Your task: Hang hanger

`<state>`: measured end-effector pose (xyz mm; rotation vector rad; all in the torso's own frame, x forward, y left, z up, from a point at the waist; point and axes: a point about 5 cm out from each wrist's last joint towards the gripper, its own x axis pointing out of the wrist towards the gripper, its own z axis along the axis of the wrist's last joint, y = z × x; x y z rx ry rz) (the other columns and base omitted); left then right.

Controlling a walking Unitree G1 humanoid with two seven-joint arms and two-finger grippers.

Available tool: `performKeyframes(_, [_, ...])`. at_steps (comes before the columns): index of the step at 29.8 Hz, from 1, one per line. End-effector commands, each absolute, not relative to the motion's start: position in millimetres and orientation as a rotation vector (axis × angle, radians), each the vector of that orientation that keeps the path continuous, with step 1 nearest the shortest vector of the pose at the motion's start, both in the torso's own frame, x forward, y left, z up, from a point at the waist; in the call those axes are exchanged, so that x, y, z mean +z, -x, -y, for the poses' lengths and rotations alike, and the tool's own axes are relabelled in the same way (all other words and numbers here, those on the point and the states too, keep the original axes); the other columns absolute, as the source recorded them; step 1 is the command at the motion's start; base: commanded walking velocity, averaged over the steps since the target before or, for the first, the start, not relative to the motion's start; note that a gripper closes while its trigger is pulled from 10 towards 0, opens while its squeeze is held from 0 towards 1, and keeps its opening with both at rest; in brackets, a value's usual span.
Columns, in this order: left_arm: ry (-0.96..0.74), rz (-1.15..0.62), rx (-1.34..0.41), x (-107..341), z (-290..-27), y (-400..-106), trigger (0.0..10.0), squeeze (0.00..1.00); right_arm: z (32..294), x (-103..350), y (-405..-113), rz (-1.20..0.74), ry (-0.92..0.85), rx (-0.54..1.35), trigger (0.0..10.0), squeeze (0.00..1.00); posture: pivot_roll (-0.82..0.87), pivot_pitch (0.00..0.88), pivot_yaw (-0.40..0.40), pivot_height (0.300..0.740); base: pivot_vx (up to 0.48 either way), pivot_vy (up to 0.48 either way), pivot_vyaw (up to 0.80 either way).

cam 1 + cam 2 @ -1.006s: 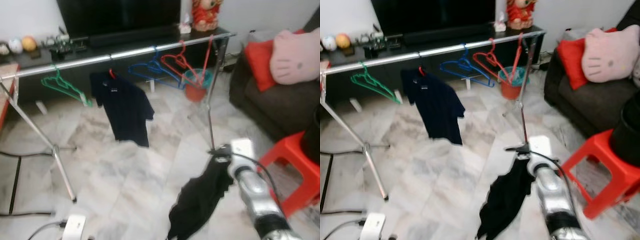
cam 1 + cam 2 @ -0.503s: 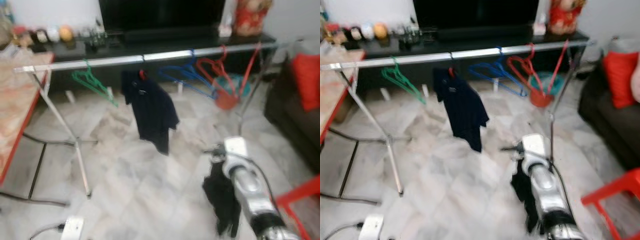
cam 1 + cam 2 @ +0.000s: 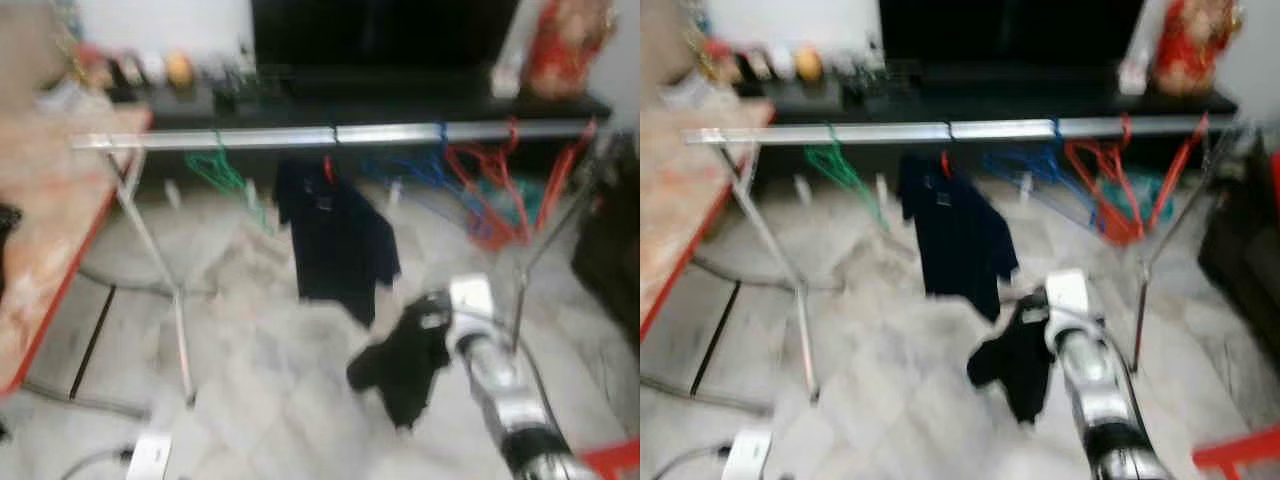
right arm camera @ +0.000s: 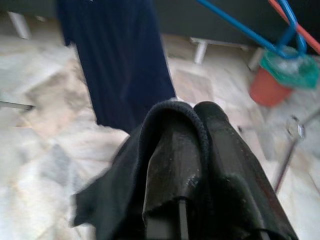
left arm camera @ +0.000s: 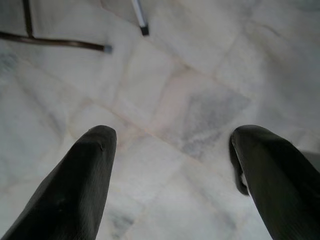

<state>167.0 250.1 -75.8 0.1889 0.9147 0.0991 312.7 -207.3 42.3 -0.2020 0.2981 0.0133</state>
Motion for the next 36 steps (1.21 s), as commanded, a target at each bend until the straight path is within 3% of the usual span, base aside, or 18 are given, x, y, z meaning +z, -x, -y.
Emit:
performKeyframes(1, [-0.183,-0.941,0.099,-79.5,-247.4,-161.3,10.0,0.0,223.4,40.0,-310.0,-0.323,0.21,-0.067,10.0,0.0,-0.02,0.0,0.02,0.74,0.277,0.0,0.0])
performKeyframes(9, [-0.178,-0.941,0.11,-79.3,-250.3,-159.8,10.0,0.0,245.8,19.6,-291.9,-0.431,0.155,-0.236,10.0,0.0,-0.01,0.0,0.023,0.74,0.273,0.0,0.0])
performKeyframes(36, [-0.185,-0.93,0.11,-77.1,-253.8,-162.0,10.0,0.0,240.0,18.6,-294.5,-0.419,0.155,-0.222,10.0,0.0,-0.01,0.0,0.033,0.74,0.272,0.0,0.0])
